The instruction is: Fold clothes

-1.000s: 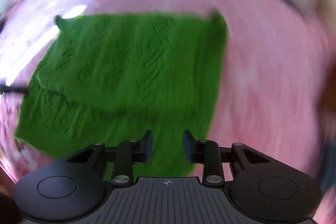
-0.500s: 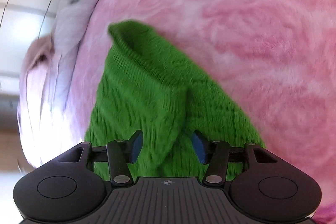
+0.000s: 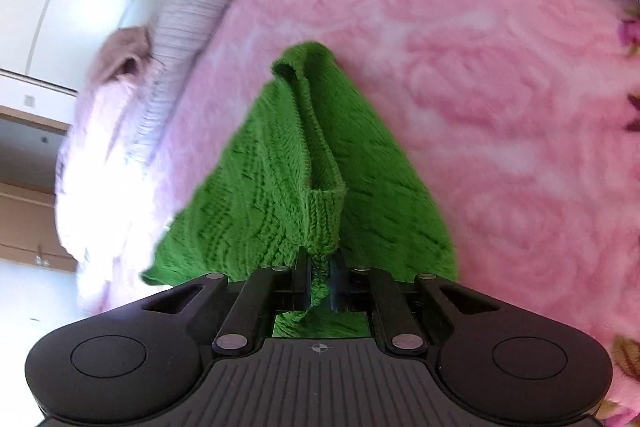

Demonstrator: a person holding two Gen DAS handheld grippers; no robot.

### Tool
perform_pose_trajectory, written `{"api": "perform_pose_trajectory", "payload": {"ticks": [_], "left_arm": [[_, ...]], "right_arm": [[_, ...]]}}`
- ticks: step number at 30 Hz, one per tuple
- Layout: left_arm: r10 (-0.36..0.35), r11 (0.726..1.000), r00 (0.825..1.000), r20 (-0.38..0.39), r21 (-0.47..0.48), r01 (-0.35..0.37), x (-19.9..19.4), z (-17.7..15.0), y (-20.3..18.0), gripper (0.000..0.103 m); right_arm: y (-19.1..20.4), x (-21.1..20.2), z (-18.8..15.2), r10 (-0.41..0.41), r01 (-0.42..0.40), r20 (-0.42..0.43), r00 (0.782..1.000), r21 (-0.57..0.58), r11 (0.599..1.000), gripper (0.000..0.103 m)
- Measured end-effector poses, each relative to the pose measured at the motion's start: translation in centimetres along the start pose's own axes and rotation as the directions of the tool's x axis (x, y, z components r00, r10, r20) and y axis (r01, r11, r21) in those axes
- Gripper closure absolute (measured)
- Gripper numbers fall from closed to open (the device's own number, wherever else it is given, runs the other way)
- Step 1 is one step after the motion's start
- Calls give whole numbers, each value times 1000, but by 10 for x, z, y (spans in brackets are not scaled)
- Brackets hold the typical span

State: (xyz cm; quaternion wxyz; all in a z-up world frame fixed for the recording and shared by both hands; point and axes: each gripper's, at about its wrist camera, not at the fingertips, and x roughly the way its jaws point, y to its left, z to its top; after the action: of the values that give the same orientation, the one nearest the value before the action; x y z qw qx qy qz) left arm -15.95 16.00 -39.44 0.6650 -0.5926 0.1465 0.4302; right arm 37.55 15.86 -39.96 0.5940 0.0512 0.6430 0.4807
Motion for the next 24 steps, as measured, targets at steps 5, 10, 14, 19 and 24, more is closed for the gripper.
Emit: {"api": "perform_pose_trajectory", "payload": {"ticks": [5, 10, 14, 19, 24], "left_arm": [[-30, 995, 999, 39, -95, 34, 28, 8, -2, 69], [-12, 991, 1000, 20, -129, 15, 62, 20, -3, 82], [23, 998, 999, 46, -61, -20, 47, 15, -7, 103], [33, 996, 994, 102, -86, -24, -4, -2, 7, 103], [18, 990, 997, 71, -141, -8, 10, -4, 3, 88]], "right_arm": [[2, 11, 5, -12, 12, 19, 1000, -4, 1000, 98], [-3, 20, 12, -31, 31, -2, 1000, 13, 999, 97], [0, 13, 16, -18, 18, 7, 1000, -33, 999, 97], [3, -9, 18, 47, -46, 19, 999, -49, 998, 98], [5, 4, 15, 3, -3, 0, 1000, -81, 997, 97]]}}
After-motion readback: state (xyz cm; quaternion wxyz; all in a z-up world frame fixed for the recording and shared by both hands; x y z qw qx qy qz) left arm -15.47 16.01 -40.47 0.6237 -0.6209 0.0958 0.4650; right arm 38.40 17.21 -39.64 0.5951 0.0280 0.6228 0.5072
